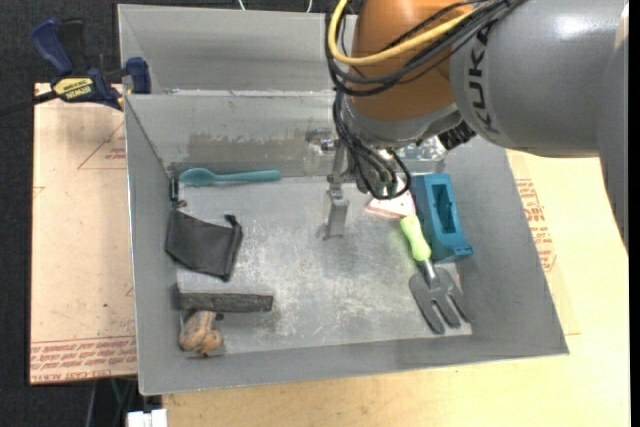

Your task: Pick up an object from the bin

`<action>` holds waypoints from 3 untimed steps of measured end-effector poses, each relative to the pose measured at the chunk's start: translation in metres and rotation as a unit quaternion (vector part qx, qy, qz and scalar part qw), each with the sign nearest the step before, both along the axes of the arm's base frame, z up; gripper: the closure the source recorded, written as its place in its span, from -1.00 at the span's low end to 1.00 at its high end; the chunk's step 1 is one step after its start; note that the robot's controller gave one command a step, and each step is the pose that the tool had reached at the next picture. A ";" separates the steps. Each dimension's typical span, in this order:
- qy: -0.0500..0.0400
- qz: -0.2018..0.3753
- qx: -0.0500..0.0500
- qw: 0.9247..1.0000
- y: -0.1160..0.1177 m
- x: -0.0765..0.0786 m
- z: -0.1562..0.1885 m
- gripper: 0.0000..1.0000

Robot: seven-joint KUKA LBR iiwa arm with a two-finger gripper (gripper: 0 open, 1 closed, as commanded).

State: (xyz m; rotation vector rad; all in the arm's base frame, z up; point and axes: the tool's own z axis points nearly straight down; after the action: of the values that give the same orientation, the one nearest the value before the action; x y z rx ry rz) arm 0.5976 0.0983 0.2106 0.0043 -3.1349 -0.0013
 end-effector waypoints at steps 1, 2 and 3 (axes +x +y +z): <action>-0.003 -0.001 0.000 1.000 0.000 0.001 0.004 -1.00; -0.003 -0.008 0.001 1.000 -0.031 -0.048 0.010 -1.00; -0.006 0.001 0.000 1.000 0.012 -0.052 -0.020 -1.00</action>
Offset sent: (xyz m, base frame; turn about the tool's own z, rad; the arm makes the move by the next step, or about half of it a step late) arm -0.0590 -0.0387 0.0122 0.0185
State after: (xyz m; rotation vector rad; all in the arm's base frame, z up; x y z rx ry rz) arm 0.5453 0.1098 0.1902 0.0078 -3.1464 -0.0024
